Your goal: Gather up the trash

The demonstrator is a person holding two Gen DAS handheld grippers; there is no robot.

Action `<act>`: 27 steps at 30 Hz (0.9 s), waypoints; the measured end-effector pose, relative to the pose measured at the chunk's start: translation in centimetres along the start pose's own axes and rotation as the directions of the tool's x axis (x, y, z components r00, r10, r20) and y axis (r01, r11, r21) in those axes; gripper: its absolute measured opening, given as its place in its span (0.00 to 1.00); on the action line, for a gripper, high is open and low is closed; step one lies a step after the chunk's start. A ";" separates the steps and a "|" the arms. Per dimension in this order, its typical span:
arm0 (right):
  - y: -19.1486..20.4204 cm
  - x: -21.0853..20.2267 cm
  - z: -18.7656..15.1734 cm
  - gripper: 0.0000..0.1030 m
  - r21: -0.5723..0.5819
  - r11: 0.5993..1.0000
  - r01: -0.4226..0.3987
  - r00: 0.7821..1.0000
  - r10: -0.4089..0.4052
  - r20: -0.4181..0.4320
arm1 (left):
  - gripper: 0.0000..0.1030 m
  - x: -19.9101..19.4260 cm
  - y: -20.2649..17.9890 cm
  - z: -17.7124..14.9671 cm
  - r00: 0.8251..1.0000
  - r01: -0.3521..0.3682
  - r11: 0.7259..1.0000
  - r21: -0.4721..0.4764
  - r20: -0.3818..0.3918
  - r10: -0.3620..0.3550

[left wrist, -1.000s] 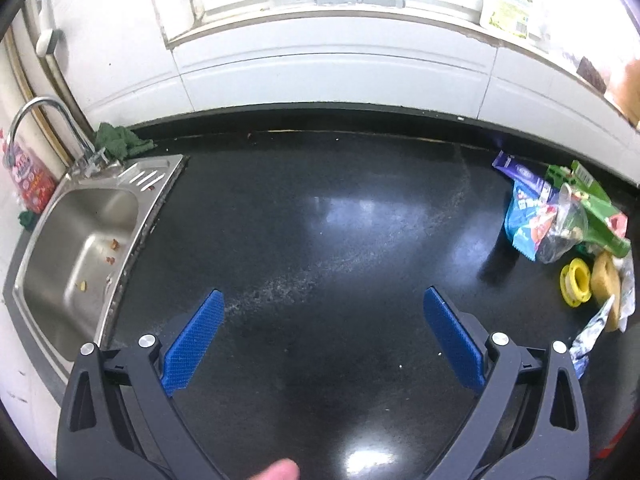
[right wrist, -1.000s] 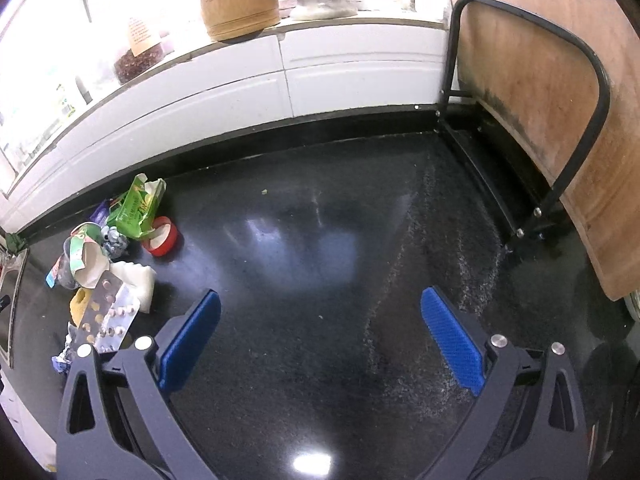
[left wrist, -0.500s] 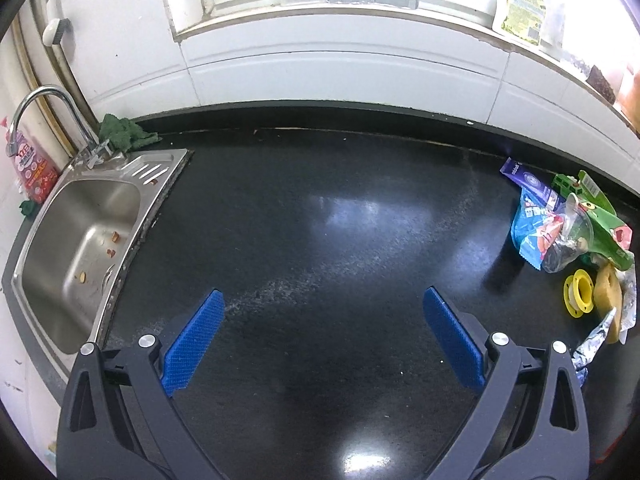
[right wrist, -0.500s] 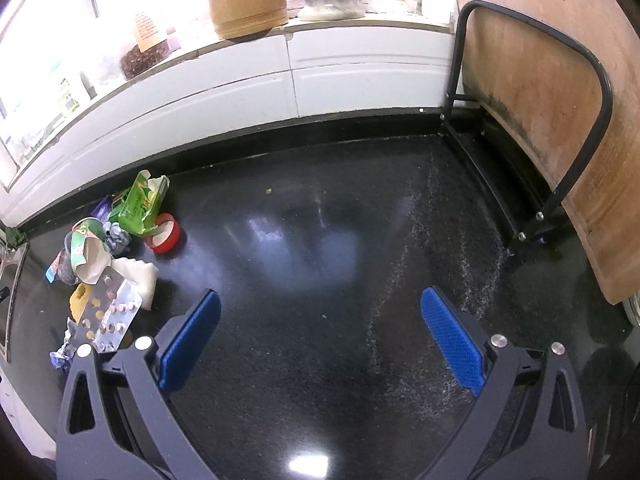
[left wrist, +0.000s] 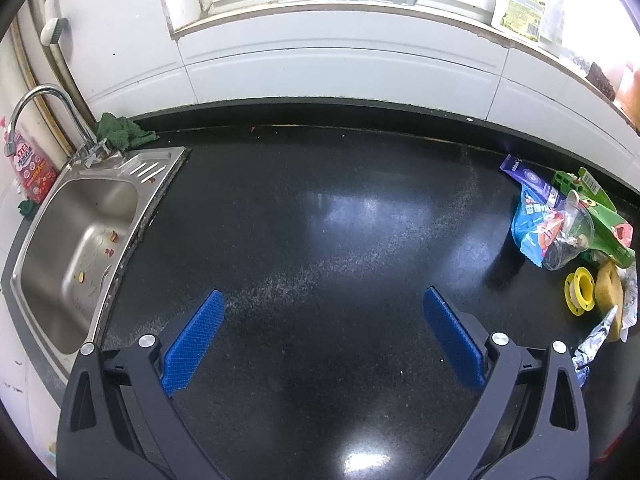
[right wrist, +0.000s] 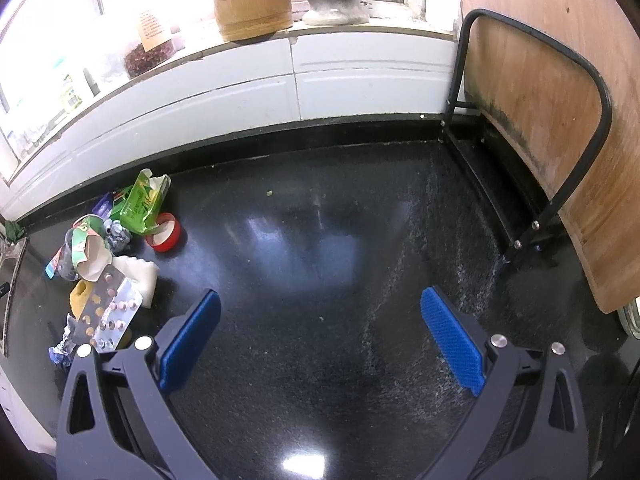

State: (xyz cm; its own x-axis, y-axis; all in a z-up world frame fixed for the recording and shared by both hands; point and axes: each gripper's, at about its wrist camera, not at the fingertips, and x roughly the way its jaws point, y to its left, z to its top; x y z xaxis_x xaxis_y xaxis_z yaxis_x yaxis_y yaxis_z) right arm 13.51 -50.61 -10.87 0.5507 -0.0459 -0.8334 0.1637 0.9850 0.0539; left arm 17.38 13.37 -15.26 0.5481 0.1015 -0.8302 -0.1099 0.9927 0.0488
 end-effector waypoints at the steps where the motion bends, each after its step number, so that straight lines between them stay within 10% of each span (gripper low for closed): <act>1: 0.1 0.1 0.1 0.95 -0.002 1.000 0.000 1.000 0.000 -0.001 | 0.94 0.0 0.0 0.0 1.000 0.001 1.000 -0.001 0.003 -0.001; 27: 1.4 0.1 1.1 0.95 -0.022 1.000 -0.006 1.000 0.006 0.009 | 0.94 0.6 0.8 0.4 1.000 -0.006 0.999 0.034 -0.001 0.006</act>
